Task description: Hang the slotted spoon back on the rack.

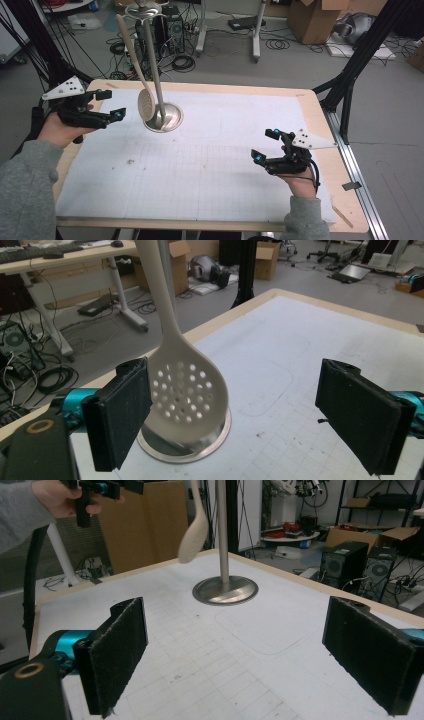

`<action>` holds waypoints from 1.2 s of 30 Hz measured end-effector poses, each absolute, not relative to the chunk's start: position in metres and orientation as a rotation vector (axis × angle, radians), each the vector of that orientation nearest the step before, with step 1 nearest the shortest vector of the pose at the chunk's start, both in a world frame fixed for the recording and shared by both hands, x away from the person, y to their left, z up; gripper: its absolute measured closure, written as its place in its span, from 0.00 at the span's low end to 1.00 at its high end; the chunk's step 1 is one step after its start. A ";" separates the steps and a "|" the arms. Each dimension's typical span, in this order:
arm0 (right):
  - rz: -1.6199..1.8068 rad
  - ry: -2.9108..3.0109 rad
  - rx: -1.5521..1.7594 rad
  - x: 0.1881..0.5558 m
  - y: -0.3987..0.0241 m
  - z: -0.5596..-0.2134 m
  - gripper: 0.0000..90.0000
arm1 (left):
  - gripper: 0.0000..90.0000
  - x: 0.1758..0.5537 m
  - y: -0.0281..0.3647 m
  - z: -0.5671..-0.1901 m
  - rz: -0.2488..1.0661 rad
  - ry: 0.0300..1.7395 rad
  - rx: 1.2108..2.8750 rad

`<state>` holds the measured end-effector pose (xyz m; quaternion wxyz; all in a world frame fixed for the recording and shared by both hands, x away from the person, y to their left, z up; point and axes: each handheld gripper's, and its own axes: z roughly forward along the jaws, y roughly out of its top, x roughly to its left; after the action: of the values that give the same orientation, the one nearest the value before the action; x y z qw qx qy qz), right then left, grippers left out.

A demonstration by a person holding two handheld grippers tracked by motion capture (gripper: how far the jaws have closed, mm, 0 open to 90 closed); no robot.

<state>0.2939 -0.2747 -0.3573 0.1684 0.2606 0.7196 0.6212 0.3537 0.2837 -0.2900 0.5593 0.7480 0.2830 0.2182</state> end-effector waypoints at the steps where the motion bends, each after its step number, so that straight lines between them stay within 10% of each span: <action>1: 1.766 2.047 0.733 0.294 -0.275 -0.357 0.11 | 0.17 0.351 0.284 -0.292 0.521 0.666 1.758; 36: 1.750 2.051 0.738 0.296 -0.269 -0.358 0.11 | 0.14 0.281 0.315 -0.365 0.643 0.787 1.623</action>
<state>0.2955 -0.2692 -0.3576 0.1723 0.2600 0.7229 0.6165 0.2809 0.3152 -0.3651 0.5756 0.6929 0.3363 0.2747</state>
